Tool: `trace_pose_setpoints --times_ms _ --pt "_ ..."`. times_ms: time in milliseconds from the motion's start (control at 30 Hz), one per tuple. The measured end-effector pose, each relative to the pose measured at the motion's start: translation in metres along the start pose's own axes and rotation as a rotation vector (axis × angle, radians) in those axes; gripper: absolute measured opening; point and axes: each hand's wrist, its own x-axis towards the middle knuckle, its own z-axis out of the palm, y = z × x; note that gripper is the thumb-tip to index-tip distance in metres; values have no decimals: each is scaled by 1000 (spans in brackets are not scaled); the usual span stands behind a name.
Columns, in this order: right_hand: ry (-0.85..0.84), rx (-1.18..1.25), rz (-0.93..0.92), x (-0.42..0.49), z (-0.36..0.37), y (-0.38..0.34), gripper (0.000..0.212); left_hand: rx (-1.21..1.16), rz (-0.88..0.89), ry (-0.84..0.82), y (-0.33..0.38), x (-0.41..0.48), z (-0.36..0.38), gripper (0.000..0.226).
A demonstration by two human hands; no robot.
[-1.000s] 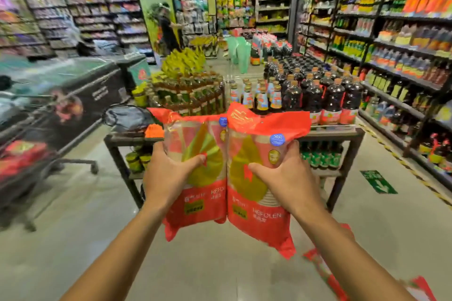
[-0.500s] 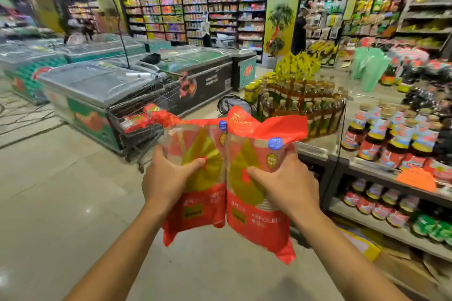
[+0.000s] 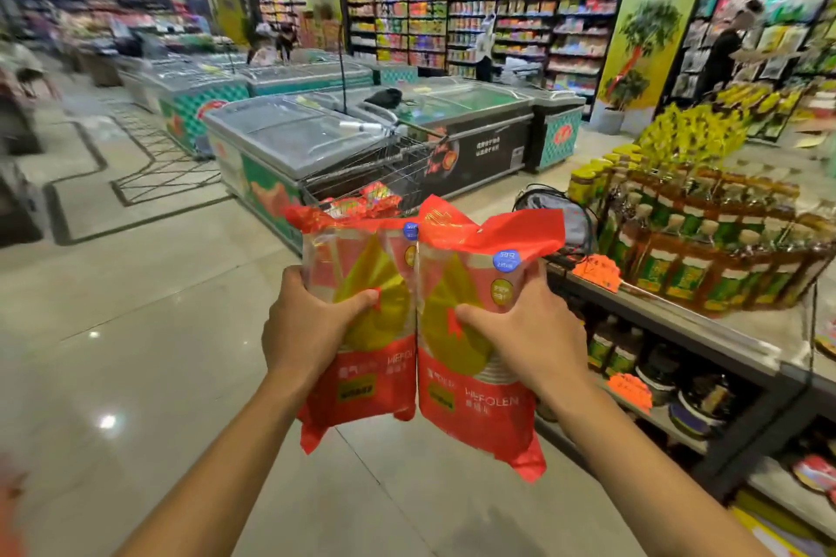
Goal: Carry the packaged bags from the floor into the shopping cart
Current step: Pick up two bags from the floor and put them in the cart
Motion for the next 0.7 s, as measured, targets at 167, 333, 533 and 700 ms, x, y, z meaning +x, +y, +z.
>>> trace_pose_setpoints --times_ms 167,333,533,700 --pt "-32 -21 -34 46 22 -6 81 13 -29 23 -5 37 12 90" --pt "-71 -10 -48 108 43 1 74 34 -43 32 1 78 44 98" --pt "-113 26 -77 209 55 9 71 77 -55 80 27 151 95 82" --pt "-148 67 -116 297 61 13 71 106 -73 116 54 211 139 82"
